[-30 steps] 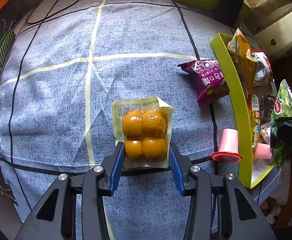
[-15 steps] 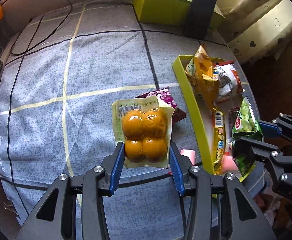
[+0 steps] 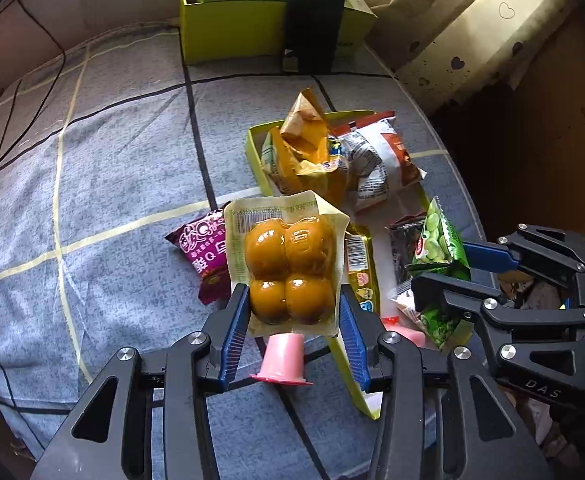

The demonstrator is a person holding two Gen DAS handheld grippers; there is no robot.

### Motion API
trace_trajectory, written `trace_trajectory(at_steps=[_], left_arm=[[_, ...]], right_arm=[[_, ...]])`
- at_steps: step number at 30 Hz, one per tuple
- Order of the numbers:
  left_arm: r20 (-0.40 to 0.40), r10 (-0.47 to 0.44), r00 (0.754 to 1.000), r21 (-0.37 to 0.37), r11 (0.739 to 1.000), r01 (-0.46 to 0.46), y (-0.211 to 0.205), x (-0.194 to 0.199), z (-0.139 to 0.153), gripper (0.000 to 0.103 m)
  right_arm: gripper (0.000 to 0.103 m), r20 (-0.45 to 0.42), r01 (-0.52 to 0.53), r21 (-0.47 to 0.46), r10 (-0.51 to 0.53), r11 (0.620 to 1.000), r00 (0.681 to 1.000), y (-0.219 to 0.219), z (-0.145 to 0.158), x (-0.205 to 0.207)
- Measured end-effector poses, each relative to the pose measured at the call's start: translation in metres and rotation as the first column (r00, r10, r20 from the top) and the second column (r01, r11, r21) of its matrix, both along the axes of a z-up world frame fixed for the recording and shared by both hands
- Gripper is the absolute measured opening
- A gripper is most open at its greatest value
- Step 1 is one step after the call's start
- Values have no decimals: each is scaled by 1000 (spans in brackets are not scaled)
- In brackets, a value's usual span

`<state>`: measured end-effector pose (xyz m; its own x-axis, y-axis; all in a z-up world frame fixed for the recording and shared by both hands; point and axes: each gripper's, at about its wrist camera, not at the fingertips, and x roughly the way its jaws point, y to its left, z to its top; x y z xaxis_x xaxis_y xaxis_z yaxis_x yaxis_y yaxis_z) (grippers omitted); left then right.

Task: Organize snacks
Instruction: 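Carry both snacks over the tray, lower them in and open both grippers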

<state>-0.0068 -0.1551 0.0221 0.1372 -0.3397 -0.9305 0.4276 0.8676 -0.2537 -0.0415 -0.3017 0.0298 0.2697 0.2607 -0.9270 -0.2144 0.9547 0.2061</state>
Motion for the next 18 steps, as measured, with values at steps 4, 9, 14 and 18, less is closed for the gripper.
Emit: trace_trajectory(at_steps=[4,9,14,18], left_arm=[[-4,-36,999,-5,999,36,-16,-1,0,45],[-14,-57,998,-7,998,57,-30,1,-4,45],[-27,-64,998,-9,998,64,-38,4,-8,45],[-40,-67,997,-15,998,67,-43,5,-12,45]], right_arm=[[30,-8,26,-6,-26,1000,1000,-8,-4,1],[30,-13,53,-14,-53,998,998,-16,-9,4],[30,-19,81,-14,-82,997,996,-26,-14,6],[30,-24,101,-16,-102,995,995,-32,-18,10]])
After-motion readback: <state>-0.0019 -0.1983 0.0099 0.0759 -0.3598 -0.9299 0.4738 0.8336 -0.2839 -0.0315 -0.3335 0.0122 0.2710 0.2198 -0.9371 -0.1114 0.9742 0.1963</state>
